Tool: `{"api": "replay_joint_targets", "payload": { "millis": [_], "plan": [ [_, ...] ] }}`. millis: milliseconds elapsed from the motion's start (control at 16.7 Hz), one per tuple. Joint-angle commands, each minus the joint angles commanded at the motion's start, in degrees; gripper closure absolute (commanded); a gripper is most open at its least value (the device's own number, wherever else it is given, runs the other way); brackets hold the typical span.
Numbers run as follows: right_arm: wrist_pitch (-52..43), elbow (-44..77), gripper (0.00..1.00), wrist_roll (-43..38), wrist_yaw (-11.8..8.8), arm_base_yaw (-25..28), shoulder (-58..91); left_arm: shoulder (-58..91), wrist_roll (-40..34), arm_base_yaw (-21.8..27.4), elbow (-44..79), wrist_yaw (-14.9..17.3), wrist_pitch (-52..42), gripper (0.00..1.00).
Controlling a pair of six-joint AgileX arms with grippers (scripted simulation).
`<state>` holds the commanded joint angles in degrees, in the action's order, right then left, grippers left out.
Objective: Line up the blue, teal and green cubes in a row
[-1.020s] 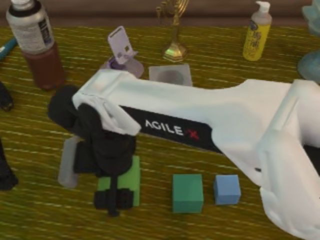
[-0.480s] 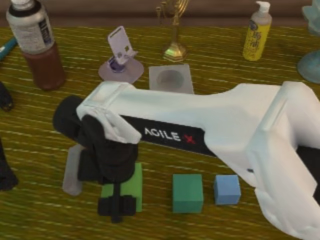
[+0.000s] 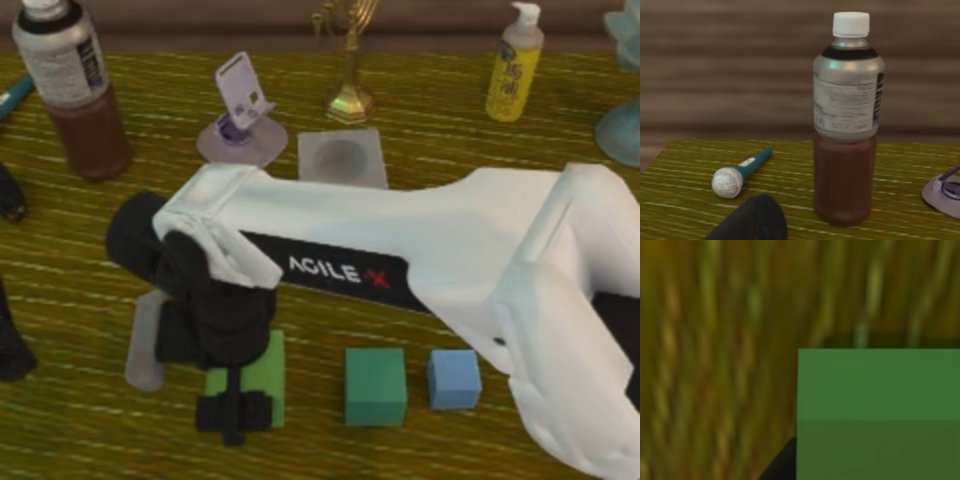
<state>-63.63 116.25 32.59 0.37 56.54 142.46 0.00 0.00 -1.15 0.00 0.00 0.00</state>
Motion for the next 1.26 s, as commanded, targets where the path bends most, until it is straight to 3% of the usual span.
{"api": "replay_joint_targets", "payload": {
  "millis": [120, 180, 780, 1260],
  "plan": [
    [0.0, 0.0, 0.02, 0.0, 0.0, 0.0, 0.0, 0.0, 0.0, 0.0, 0.0, 0.0, 0.0, 0.0],
    [0.0, 0.0, 0.0, 0.0, 0.0, 0.0, 0.0, 0.0, 0.0, 0.0, 0.0, 0.0, 0.0, 0.0],
    [-1.0, 1.0, 0.0, 0.0, 0.0, 0.0, -0.1, 0.0, 0.0, 0.0, 0.0, 0.0, 0.0, 0.0],
    [-14.2, 12.1, 0.0, 0.1, 0.0, 0.4, -2.1, 0.0, 0.0, 0.0, 0.0, 0.0, 0.0, 0.0]
  ]
}}
